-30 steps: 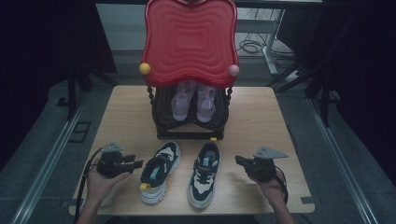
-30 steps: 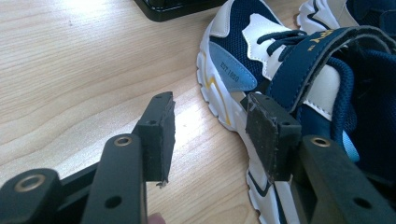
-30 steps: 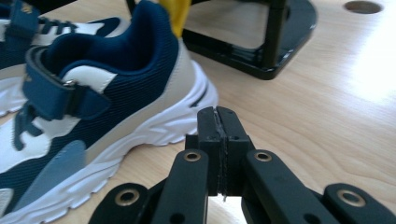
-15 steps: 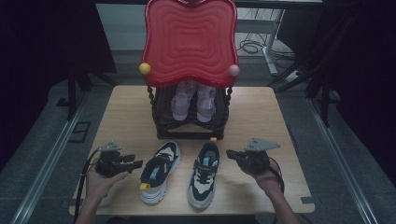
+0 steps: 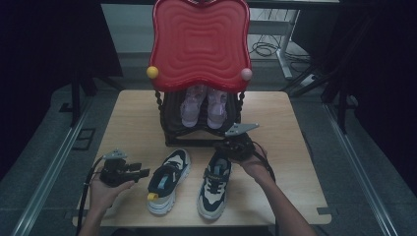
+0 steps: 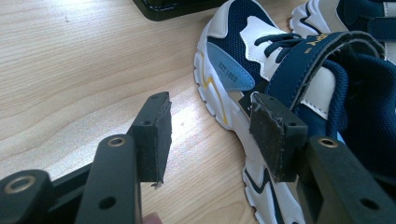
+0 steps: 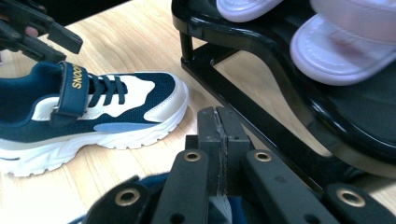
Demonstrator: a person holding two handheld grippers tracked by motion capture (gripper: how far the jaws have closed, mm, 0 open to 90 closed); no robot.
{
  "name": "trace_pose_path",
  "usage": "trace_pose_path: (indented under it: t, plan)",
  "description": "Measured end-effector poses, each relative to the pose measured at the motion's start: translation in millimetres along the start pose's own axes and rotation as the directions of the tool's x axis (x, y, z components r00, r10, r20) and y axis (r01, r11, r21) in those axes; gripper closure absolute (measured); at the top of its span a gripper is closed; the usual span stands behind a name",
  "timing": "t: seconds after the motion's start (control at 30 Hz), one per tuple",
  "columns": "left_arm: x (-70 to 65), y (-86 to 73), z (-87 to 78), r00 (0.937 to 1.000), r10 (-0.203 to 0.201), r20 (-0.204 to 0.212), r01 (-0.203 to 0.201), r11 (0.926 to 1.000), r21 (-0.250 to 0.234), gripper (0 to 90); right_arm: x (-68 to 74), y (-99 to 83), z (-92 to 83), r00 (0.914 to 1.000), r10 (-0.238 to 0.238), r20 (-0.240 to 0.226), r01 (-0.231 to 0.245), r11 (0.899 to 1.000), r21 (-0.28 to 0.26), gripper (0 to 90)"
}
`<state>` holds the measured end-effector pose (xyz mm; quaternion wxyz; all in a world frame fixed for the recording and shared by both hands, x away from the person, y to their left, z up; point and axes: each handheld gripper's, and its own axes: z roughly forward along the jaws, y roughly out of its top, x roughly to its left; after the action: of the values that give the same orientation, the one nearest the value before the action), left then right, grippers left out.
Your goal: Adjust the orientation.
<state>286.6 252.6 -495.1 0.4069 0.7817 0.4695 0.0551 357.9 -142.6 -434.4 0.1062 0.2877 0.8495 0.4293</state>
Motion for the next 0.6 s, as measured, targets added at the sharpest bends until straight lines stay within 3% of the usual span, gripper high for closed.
trace_pose_path:
  t: [0.27, 0.37, 0.6]
  plan:
    - [0.3, -0.1, 0.7, 1.0000, 0.001, 0.001, -0.001, 1.0000, 0.007, 48.9, 3.1, 4.3, 18.7, 1.0000, 0.002, -0.005, -0.001, 0.997, 0.077, 89.0]
    - [0.2, -0.1, 0.9, 1.0000, 0.001, 0.002, -0.001, 1.0000, 0.007, 48.9, 5.5, 4.2, 25.2, 0.9999, -0.010, 0.009, 0.009, 0.993, 0.118, 88.9]
    - [0.0, -0.5, 3.3, 1.0000, 0.008, 0.002, -0.008, 0.9999, 0.014, 49.3, 9.5, 5.3, 30.0, 0.9984, -0.036, 0.044, 0.029, 0.987, 0.161, 89.0]
